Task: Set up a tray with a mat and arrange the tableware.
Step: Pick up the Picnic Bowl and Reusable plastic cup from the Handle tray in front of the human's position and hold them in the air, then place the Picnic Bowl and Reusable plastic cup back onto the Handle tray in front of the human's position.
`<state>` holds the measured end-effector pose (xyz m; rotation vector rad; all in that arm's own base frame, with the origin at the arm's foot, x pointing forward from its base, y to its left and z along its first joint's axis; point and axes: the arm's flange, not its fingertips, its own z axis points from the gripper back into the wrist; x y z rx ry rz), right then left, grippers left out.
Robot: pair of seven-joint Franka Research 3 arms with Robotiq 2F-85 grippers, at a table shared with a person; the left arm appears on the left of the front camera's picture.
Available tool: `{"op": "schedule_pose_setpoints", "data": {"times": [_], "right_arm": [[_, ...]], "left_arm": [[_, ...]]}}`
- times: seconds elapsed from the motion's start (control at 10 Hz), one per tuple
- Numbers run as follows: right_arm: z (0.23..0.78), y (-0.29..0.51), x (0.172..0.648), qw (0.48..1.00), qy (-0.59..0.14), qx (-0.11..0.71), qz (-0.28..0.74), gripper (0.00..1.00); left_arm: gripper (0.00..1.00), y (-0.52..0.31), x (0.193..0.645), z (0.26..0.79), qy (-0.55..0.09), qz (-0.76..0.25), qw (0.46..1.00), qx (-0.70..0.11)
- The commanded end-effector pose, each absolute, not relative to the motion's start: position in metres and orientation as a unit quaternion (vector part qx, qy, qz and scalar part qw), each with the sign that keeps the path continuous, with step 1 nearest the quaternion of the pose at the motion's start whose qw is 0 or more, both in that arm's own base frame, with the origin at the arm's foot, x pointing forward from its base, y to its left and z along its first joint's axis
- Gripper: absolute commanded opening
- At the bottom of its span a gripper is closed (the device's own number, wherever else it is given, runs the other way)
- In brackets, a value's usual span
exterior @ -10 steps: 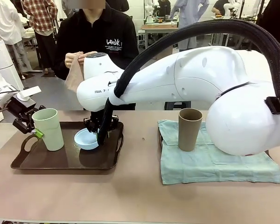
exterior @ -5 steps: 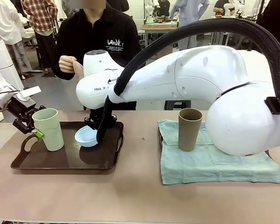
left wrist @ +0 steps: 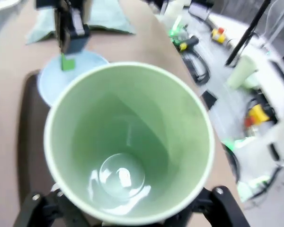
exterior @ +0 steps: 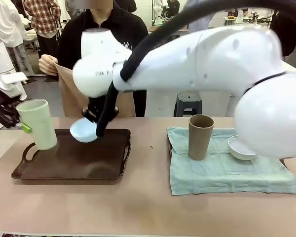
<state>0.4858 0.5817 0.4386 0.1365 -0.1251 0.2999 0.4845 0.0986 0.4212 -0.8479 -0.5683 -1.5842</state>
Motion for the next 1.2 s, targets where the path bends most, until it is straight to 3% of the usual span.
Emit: {"op": "schedule_pose_setpoints", "data": {"times": [0.0,0.4,0.5,1.1], "right_arm": [[0.490,0.559,0.436,0.982,-0.102,0.059,0.147,0.00],[0.555,0.548,0.382,0.977,-0.151,0.037,0.146,0.00],[0.563,0.566,0.404,0.975,-0.133,0.061,0.167,0.00],[0.563,0.566,0.404,0.975,-0.133,0.061,0.167,0.00]], "left_arm": [[0.00,0.093,0.440,0.477,-0.267,-0.683,0.596,-0.327],[0.00,0.068,0.380,0.580,-0.319,-0.711,0.583,-0.229],[0.00,0.082,0.404,0.559,-0.301,-0.714,0.570,-0.274],[0.00,0.082,0.404,0.559,-0.301,-0.714,0.570,-0.274]]}}
